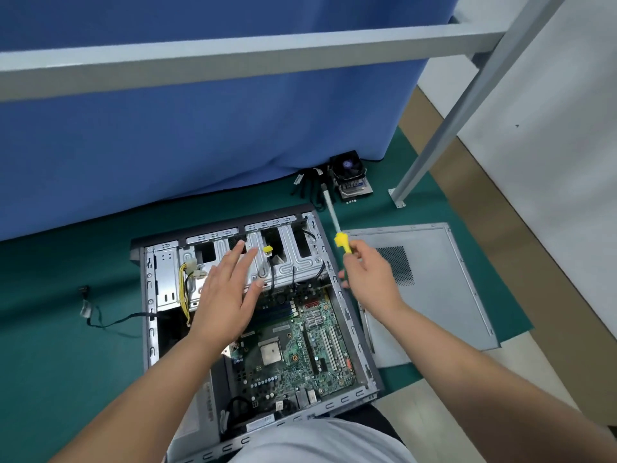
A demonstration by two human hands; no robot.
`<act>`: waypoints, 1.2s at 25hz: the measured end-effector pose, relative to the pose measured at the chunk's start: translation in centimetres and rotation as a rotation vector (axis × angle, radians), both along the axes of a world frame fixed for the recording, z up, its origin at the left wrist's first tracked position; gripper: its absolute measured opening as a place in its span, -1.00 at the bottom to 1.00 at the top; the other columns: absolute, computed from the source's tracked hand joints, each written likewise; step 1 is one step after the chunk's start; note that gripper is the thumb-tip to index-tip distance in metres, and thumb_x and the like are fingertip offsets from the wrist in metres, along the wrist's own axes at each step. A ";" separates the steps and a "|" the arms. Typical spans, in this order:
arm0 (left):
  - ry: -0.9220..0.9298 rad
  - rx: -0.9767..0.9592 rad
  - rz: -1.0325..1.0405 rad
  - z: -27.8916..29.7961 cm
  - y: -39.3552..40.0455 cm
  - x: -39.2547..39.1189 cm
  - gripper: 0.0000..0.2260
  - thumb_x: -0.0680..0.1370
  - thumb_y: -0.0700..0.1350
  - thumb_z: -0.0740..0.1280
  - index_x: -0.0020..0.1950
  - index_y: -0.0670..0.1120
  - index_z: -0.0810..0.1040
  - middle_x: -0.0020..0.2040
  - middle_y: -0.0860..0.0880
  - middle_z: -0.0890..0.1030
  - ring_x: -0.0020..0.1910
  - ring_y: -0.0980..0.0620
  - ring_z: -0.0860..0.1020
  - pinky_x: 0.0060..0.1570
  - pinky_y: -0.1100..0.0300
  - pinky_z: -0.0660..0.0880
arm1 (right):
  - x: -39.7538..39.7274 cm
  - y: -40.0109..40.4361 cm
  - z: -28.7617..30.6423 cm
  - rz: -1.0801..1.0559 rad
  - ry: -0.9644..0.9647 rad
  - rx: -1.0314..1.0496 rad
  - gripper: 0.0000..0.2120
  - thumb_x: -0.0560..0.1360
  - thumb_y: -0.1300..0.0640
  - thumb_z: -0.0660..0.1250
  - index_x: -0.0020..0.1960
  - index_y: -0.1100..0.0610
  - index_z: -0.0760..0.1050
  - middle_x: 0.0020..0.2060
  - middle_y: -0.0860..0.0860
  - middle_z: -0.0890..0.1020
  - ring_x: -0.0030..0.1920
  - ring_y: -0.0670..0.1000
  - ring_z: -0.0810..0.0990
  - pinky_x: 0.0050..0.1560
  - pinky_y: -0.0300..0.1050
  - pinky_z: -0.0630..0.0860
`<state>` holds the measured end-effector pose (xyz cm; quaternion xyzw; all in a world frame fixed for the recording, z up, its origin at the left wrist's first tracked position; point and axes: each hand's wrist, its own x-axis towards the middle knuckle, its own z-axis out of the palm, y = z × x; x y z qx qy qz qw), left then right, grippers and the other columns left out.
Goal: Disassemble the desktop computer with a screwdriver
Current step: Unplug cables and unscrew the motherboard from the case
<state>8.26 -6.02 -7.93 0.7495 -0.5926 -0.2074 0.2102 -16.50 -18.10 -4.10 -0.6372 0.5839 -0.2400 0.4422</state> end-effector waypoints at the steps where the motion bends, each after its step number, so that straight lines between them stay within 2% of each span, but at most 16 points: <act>1: 0.071 -0.049 0.006 0.5 0.5 0.0 -0.45 0.69 0.21 0.11 0.65 0.25 0.00 0.67 0.21 -0.05 0.64 0.12 0.03 0.56 0.01 0.04 | 0.2 1.5 0.7 0.112 0.026 -0.020 -0.85 0.62 0.00 0.18 0.10 -0.13 0.51 -0.13 -0.01 0.61 -0.25 -0.08 0.62 -0.26 -0.08 0.62; 3: 0.020 -0.135 -0.005 1.1 1.8 -0.1 -0.41 0.67 0.10 0.25 0.65 0.22 0.07 0.68 0.18 0.00 0.64 0.07 0.09 0.50 0.03 0.11 | 0.6 4.1 1.3 0.365 0.140 -0.038 -0.76 0.65 0.02 0.20 0.25 -0.07 0.55 -0.07 -0.08 0.57 -0.20 -0.16 0.56 -0.23 -0.27 0.50; 5: -0.124 -0.233 -0.038 1.2 3.2 -0.1 -0.57 0.69 0.04 0.25 0.57 0.09 0.36 0.63 0.05 0.25 0.60 -0.08 0.23 0.47 -0.08 0.27 | 1.0 5.6 1.8 0.531 0.222 -0.045 -0.72 0.64 0.03 0.24 0.30 -0.01 0.59 -0.05 -0.12 0.56 -0.15 -0.23 0.52 -0.20 -0.37 0.40; 6: -0.176 -0.262 -0.060 1.3 3.9 0.3 -0.65 0.69 0.04 0.20 0.46 0.03 0.51 0.53 0.02 0.43 0.54 -0.13 0.34 0.40 -0.15 0.39 | 1.2 6.0 2.2 0.574 0.237 -0.049 -0.72 0.63 0.03 0.27 0.29 -0.01 0.61 -0.06 -0.13 0.57 -0.15 -0.24 0.52 -0.19 -0.36 0.38; 8: -0.220 -0.252 -0.110 1.4 5.4 1.3 -0.65 0.68 0.04 0.13 0.28 0.01 0.64 0.26 0.06 0.66 0.39 -0.13 0.50 0.26 -0.16 0.50 | 1.6 6.0 3.7 0.593 0.199 -0.029 -0.77 0.59 0.01 0.35 0.22 -0.07 0.65 -0.11 -0.14 0.62 -0.26 -0.20 0.54 -0.24 -0.31 0.42; 10: -0.221 -0.201 -0.127 1.5 6.6 2.1 -0.70 0.69 0.02 0.18 0.22 0.02 0.68 0.13 0.10 0.72 0.28 -0.08 0.58 0.22 -0.09 0.51 | 2.1 5.6 5.3 0.489 0.063 0.056 -0.85 0.54 -0.02 0.46 0.09 -0.17 0.67 -0.17 -0.13 0.70 -0.40 -0.17 0.55 -0.41 -0.26 0.46; 11: -0.212 -0.179 -0.114 1.5 7.1 2.2 -0.75 0.69 0.00 0.24 0.22 0.02 0.69 0.10 0.09 0.72 0.23 -0.06 0.61 0.20 -0.05 0.50 | 2.8 5.5 5.9 0.402 -0.025 0.088 -0.87 0.51 -0.01 0.51 0.05 -0.17 0.66 -0.18 -0.11 0.72 -0.38 -0.13 0.61 -0.40 -0.24 0.52; 14: -0.167 -0.139 -0.086 1.4 8.1 1.6 -0.80 0.65 -0.06 0.36 0.25 0.01 0.67 0.10 0.05 0.72 0.13 -0.02 0.64 0.13 0.02 0.51 | 5.3 6.1 6.4 0.119 -0.342 0.257 -0.84 0.48 0.12 0.56 0.00 -0.02 0.62 -0.20 0.02 0.71 -0.16 0.10 0.75 -0.13 -0.10 0.68; 16: -0.152 -0.147 -0.087 1.2 8.7 1.2 -0.79 0.64 -0.05 0.36 0.26 0.03 0.66 0.11 0.07 0.71 0.12 -0.01 0.62 0.13 0.06 0.51 | 6.6 6.7 6.1 0.083 -0.411 0.328 -0.77 0.49 0.19 0.55 0.04 0.06 0.52 -0.16 0.18 0.69 -0.17 0.21 0.75 -0.12 -0.03 0.70; 18: -0.169 -0.180 -0.088 0.9 9.2 1.4 -0.78 0.64 0.00 0.34 0.27 0.07 0.65 0.12 0.11 0.71 0.20 0.00 0.60 0.19 0.06 0.47 | 7.2 6.9 5.9 0.137 -0.340 0.298 -0.73 0.49 0.18 0.54 0.04 0.06 0.46 -0.13 0.20 0.69 -0.17 0.22 0.75 -0.08 0.06 0.71; 20: -0.189 -0.166 -0.070 0.6 9.3 2.4 -0.74 0.66 0.04 0.28 0.32 0.13 0.61 0.24 0.15 0.66 0.39 -0.02 0.49 0.37 -0.04 0.40 | 7.1 6.9 5.9 0.167 -0.258 0.209 -0.74 0.51 0.14 0.53 0.03 -0.01 0.45 -0.14 0.11 0.70 -0.19 0.15 0.76 -0.06 0.09 0.70; 23: -0.231 -0.168 0.063 -0.1 9.8 5.0 -0.69 0.65 -0.04 0.32 0.39 0.14 0.56 0.49 0.09 0.47 0.58 -0.10 0.26 0.51 -0.19 0.24 | 7.4 7.3 5.6 0.288 -0.006 -0.004 -0.73 0.54 0.04 0.48 0.05 -0.15 0.39 -0.15 0.01 0.70 -0.25 -0.03 0.73 -0.20 0.01 0.64; 25: -0.262 -0.115 0.108 -0.8 10.2 6.0 -0.64 0.67 -0.04 0.27 0.48 0.16 0.45 0.61 0.08 0.30 0.63 -0.11 0.10 0.57 -0.13 0.05 | 7.9 7.8 4.9 0.396 0.136 -0.064 -0.72 0.56 0.01 0.44 0.07 -0.19 0.35 -0.16 -0.03 0.69 -0.34 -0.08 0.64 -0.32 -0.05 0.56; 27: -0.288 -0.042 0.127 -1.6 10.4 6.1 -0.59 0.70 0.03 0.18 0.56 0.19 0.32 0.66 0.09 0.17 0.66 -0.06 0.01 0.59 -0.07 -0.10 | 8.8 8.5 3.8 0.487 0.187 -0.051 -0.72 0.57 0.03 0.42 0.09 -0.19 0.33 -0.15 -0.05 0.69 -0.39 -0.05 0.58 -0.37 -0.04 0.53; 30: -0.276 -0.037 0.144 -2.4 10.1 6.1 -0.56 0.67 -0.01 0.21 0.56 0.20 0.30 0.64 0.09 0.21 0.66 -0.02 0.03 0.61 -0.09 -0.08 | 10.3 9.3 2.0 0.611 0.204 -0.051 -0.71 0.58 0.08 0.41 0.09 -0.17 0.32 -0.10 -0.10 0.67 -0.41 -0.09 0.54 -0.40 -0.14 0.50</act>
